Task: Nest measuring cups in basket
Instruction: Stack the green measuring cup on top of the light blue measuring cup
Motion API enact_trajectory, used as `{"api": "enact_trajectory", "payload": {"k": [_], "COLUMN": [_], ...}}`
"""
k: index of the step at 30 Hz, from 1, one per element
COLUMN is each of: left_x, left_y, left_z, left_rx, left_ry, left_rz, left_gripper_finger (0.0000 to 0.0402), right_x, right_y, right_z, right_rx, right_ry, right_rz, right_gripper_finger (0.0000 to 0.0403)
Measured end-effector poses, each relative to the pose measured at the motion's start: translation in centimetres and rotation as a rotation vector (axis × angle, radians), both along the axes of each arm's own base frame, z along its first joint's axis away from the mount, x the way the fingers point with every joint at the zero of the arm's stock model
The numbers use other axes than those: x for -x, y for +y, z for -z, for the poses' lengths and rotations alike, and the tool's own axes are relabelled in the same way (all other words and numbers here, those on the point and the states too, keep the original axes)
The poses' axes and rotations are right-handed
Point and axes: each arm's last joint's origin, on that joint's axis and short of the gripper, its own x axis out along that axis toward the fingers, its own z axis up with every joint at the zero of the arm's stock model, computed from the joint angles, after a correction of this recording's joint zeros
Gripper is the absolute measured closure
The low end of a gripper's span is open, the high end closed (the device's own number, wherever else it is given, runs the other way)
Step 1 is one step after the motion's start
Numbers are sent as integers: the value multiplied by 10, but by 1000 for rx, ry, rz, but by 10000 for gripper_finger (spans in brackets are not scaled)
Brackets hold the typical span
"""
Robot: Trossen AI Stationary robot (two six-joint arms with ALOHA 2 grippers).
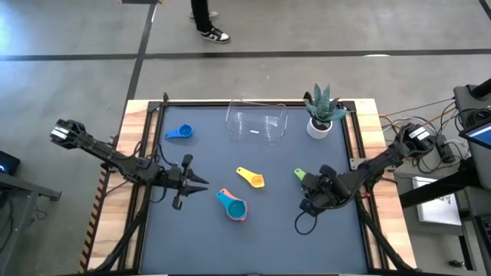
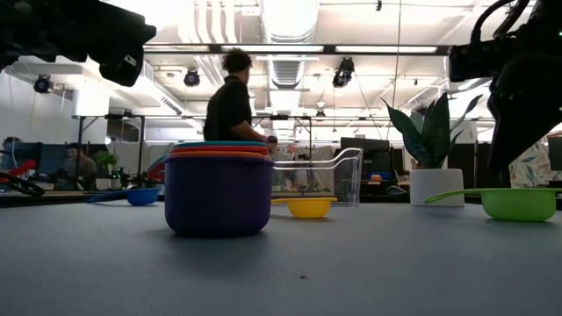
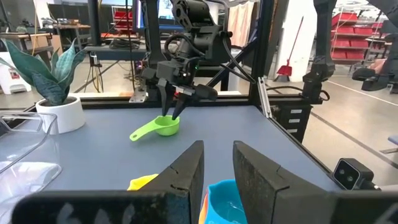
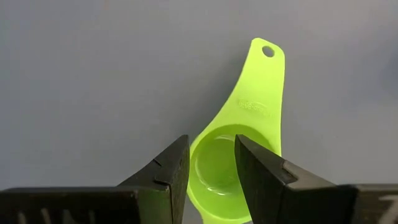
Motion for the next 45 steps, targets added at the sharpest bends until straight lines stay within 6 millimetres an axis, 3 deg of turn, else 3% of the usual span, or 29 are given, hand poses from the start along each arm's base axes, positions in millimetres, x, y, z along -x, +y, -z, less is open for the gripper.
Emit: {"api": "enact_trajectory", "payload": {"k": [20,37,45], "left_x": [1,0,0], "left_y": [0,0,0], "left_z": [9,7,7], "left_rx": [-51,-20,-30], "left_ry": [87,70,68], "left_rz": [2,1,1], "left_gripper_finger": [333,333,333], "right_x": [-2,-2,-13], "right_y": [1,1,6], "right_z": [6,23,2], "right_rx": [-125,-84,-72], "right_ry": [-26,47,-41], "right_rz": [106,74,27], "right_gripper_finger": [287,385,394]}}
